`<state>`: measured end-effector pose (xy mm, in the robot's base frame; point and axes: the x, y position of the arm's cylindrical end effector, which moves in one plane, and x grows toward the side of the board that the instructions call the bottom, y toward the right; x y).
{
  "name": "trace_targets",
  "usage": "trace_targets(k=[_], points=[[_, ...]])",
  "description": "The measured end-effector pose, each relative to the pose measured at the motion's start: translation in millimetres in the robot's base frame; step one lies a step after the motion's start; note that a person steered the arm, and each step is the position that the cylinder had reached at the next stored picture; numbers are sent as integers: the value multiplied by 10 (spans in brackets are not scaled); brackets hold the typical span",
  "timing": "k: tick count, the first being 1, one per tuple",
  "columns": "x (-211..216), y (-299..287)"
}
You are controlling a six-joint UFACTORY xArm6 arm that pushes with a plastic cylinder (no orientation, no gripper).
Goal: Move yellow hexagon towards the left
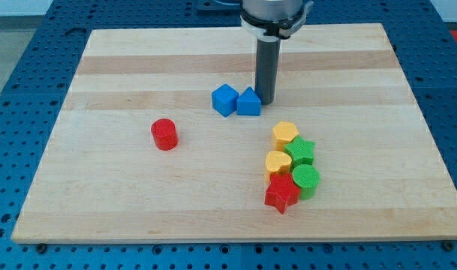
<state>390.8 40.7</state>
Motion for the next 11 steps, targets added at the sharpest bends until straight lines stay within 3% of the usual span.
trace_targets(k=[1,3,4,7,8,10,11], points=[[0,22],[44,1187],[241,1220],[718,-70],[707,-129],[722,492],[736,499]])
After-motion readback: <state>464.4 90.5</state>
